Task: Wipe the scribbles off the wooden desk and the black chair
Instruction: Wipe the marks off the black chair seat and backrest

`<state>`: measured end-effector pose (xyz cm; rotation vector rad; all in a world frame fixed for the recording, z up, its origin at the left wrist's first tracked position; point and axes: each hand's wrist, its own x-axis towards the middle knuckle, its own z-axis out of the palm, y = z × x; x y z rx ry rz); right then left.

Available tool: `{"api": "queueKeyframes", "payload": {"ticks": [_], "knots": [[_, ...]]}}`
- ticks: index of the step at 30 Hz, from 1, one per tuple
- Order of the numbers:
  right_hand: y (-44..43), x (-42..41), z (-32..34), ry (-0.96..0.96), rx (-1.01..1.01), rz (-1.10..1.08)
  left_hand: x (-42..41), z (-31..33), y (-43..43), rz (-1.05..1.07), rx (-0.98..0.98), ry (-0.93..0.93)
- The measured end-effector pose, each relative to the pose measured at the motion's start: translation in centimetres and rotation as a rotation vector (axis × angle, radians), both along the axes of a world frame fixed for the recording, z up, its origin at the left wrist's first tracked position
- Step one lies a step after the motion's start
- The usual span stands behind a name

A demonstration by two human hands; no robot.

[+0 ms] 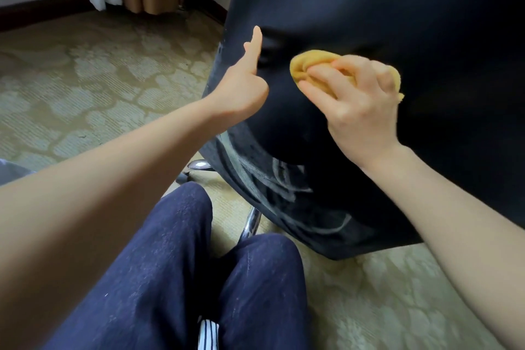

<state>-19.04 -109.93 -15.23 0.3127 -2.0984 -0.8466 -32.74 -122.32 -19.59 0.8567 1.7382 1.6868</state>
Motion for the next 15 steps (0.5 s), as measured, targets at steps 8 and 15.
{"api": "queueKeyframes", "payload": {"ticks": [8,15], "knots": [[-0.6,-2.9,-7.9,-0.144,-0.144,-0.049,2.9,-0.4,-0.2,0.079,-0.093,0.214],[0.3,2.2,-14.6,-0.611,-0.095,-0.254,3.0,0.4,0.4,0.129,-0.279,0.278]]}}
